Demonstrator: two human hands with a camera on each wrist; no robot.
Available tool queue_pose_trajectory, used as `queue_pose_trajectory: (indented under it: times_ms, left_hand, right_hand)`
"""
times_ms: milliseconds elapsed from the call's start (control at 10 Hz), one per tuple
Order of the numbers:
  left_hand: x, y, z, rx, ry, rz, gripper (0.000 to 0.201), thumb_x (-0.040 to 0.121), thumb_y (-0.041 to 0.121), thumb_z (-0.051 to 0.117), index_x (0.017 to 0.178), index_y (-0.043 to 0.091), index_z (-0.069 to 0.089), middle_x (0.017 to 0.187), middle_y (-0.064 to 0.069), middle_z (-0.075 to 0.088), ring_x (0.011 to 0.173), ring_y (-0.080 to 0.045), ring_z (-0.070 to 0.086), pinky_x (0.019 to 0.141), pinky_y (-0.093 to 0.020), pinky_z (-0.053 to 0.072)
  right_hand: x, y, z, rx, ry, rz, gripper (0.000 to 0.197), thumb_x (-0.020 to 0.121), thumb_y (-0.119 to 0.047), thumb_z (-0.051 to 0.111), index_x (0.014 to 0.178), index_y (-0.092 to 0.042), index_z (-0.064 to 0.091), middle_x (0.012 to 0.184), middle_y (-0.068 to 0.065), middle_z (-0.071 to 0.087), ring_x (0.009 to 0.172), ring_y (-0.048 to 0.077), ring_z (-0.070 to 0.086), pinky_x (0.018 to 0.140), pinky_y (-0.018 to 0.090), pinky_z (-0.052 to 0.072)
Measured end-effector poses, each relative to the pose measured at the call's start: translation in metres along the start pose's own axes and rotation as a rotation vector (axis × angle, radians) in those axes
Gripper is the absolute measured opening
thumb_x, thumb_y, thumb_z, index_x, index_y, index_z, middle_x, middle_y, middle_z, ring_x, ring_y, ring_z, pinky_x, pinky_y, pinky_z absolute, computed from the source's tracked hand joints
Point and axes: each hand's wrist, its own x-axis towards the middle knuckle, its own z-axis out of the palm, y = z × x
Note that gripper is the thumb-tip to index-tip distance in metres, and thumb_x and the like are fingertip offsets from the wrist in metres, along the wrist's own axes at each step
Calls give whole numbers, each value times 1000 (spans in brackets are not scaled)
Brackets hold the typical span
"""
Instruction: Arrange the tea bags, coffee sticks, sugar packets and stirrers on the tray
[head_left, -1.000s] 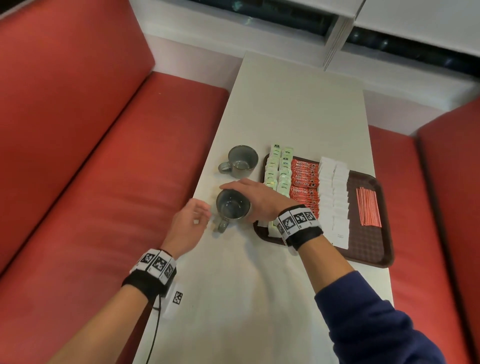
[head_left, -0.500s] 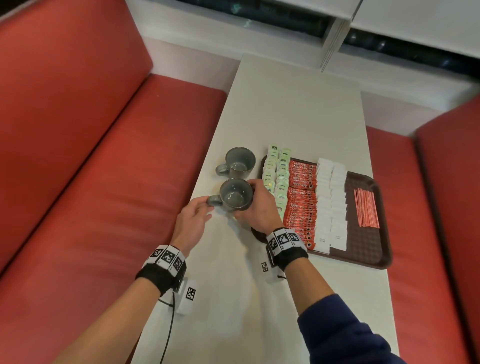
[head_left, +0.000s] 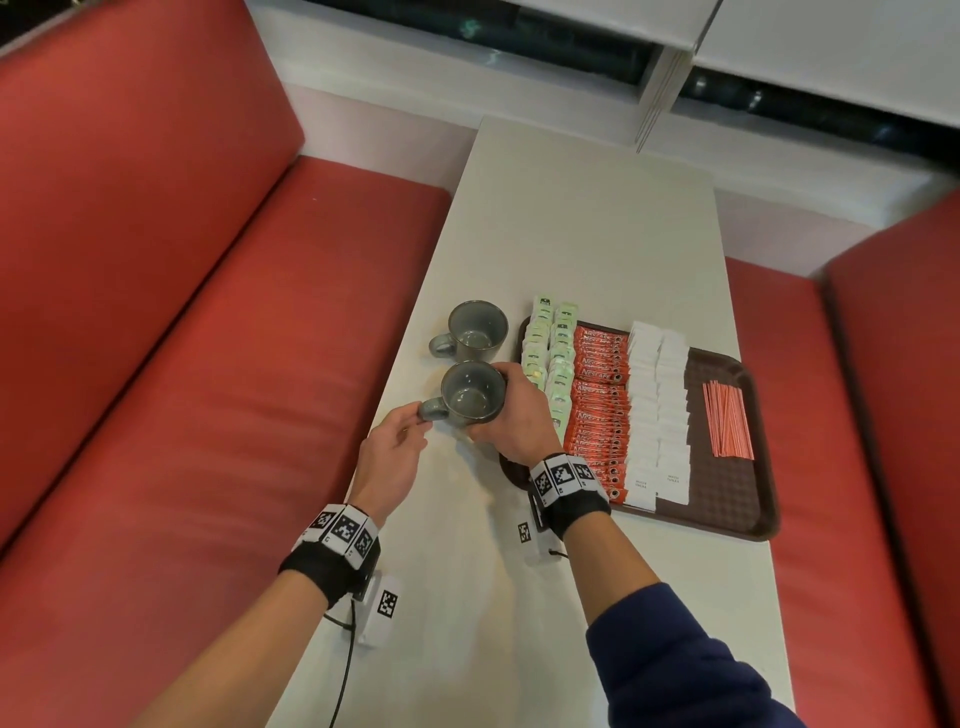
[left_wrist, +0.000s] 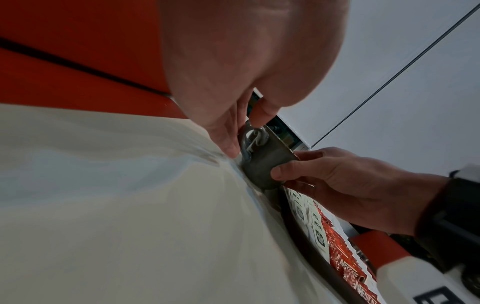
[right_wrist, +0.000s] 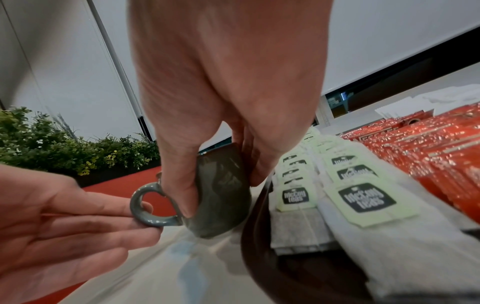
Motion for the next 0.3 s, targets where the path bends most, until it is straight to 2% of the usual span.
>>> queue_pose_trajectory:
  times_ms: [100,200,300]
  left_hand:
    - [0,0,-2,36,0,-3,33,108,12,57,131,31,72,126,7,75,117,-8,72,112,-43,55]
    - [-2,3,-5,159,-22,31,36,108,14,58,138,30,68,132,7,74,123,-10,69,115,-42,53]
    - [-9,6,-16,268,21,45,40,110,12,56,149,18,59,141,3,69,129,-15,64,116,-34,47]
  right_hand:
    - [-2,-5,-2,-12,-12,25,89,70,-23,101,145,-14,54,134,2,70,117,21,67,94,27,49]
    - [-3,-9,-4,-26,-24,31,91,70,-20,101,147,-14,52,136,3,69,120,23,67,95,27,49]
    - [-5,-9,-11,-31,-29,41,102,69,-11,99,156,-12,46,145,6,65,131,26,63,104,29,49]
